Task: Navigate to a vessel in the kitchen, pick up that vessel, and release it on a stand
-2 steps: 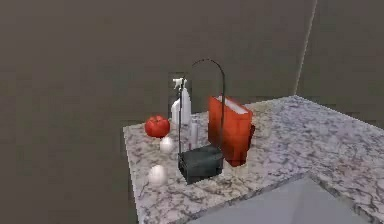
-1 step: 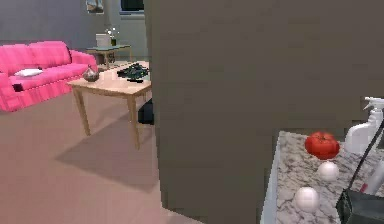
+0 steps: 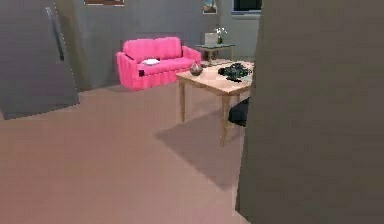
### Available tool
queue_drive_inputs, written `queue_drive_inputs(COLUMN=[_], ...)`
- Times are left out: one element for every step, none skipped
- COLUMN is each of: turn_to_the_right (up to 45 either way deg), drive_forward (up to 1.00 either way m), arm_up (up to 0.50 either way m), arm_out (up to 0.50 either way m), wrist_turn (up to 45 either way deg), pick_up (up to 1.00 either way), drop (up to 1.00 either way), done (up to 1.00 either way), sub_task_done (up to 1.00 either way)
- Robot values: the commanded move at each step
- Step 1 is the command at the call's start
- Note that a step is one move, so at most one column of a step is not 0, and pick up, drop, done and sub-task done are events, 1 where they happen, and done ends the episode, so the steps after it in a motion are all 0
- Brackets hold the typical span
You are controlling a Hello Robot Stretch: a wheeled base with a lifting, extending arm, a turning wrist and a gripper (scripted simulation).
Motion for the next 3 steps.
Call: queue_drive_inputs(turn_to_the_right=[-3.0, 45.0, 45.0], drive_forward=[0.0, 0.0, 0.0], arm_up=[0.0, 0.0, 0.0], arm_out=[0.0, 0.0, 0.0], wrist_turn=[0.0, 0.0, 0.0], pick_up=[0.0, 0.0, 0.0], drop=[0.0, 0.0, 0.0], done=[0.0, 0.0, 0.0], sub_task_done=[0.0, 0.0, 0.0])
